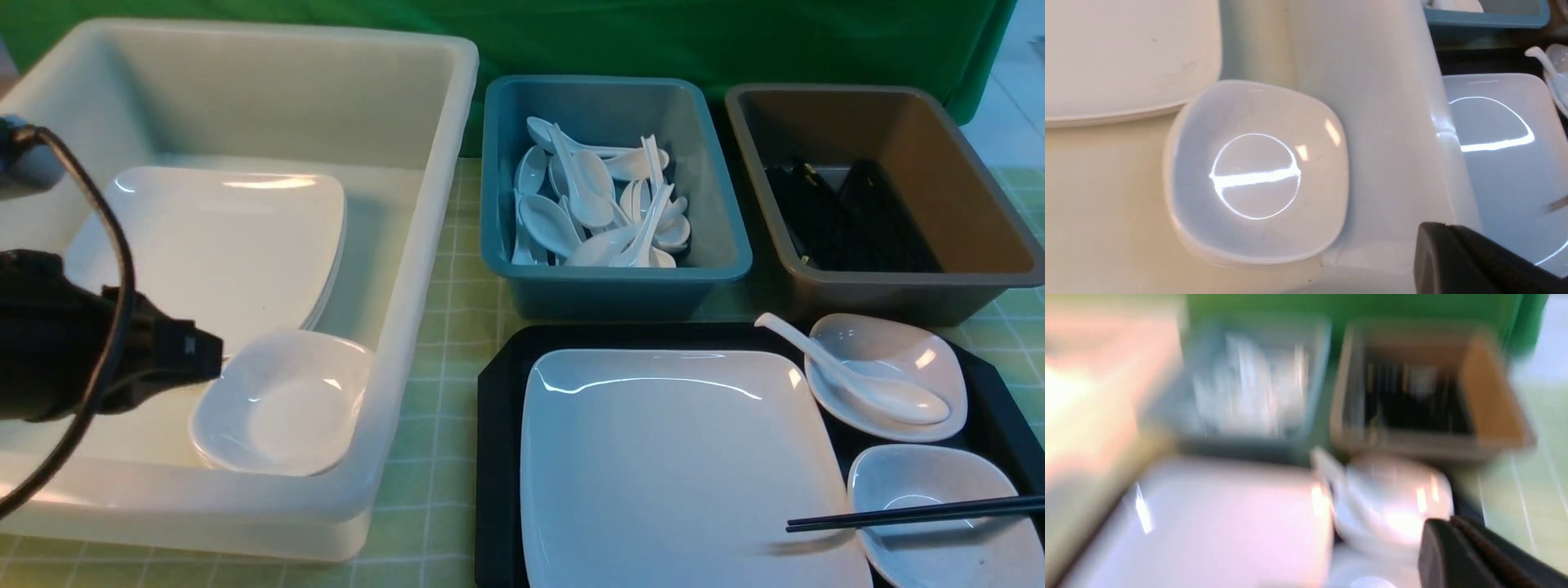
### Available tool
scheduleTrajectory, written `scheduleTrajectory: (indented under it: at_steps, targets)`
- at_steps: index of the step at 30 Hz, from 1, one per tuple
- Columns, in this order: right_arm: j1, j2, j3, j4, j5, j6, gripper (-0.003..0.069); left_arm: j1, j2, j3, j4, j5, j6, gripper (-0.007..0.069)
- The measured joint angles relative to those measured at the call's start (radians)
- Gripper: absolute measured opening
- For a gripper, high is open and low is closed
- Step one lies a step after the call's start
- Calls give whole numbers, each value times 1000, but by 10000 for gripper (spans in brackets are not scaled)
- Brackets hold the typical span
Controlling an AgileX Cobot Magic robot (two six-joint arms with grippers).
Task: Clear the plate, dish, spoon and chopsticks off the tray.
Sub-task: Use the right arm to grab a pair of chopsticks from the plate
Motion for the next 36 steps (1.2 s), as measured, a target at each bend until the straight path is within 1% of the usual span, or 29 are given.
scheduleTrajectory:
  at_steps: [1, 2, 3, 4, 6, 12, 13, 14, 15, 17, 18, 20, 22, 23, 24, 26, 30, 36]
  targets:
    - [20, 74, -56, -25, 90, -26, -7, -14, 20, -12, -4, 7, 4, -17]
    - [29, 110, -66, -30, 133, -31, -8, -22, 23, -16, -4, 11, 5, -17]
    - [50, 246, -139, -61, 271, -97, -8, -64, 51, -46, -3, 31, 7, -17]
    - [53, 332, -166, -61, 319, -140, -8, -104, 70, -77, 3, 48, -3, -17]
    - [53, 458, -203, -48, 350, -227, -8, -176, 102, -115, 14, 75, -21, -17]
    - [46, 713, -224, -41, 367, -455, 0, -407, 156, -184, 97, 113, -78, -17]
    - [45, 754, -224, -41, 362, -481, 25, -455, 164, -186, 118, 115, -82, -17]
    - [45, 779, -224, -41, 359, -498, 42, -482, 167, -186, 128, 117, -82, -17]
    - [45, 807, -224, -41, 355, -522, 80, -498, 168, -186, 139, 118, -82, -17]
    - [45, 845, -224, -41, 344, -560, 181, -517, 170, -186, 153, 118, -83, -17]
    - [45, 869, -224, -42, 335, -591, 262, -522, 171, -186, 162, 118, -85, -17]
    - [45, 900, -224, -44, 328, -634, 372, -525, 172, -186, 179, 114, -85, -17]
    - [45, 942, -224, -54, 311, -688, 498, -525, 172, -186, 196, 114, -85, -17]
    - [45, 945, -224, -55, 308, -691, 506, -525, 172, -186, 196, 114, -85, -17]
    - [45, 964, -224, -71, 289, -705, 541, -525, 173, -186, 199, 114, -85, -17]
    - [45, 988, -224, -91, 255, -713, 567, -525, 173, -186, 202, 114, -85, -17]
    - [45, 1036, -225, -112, 203, -724, 579, -526, 173, -186, 205, 110, -85, -17]
    - [45, 1107, -225, -131, 191, -726, 580, -526, 173, -186, 206, 94, -85, -17]
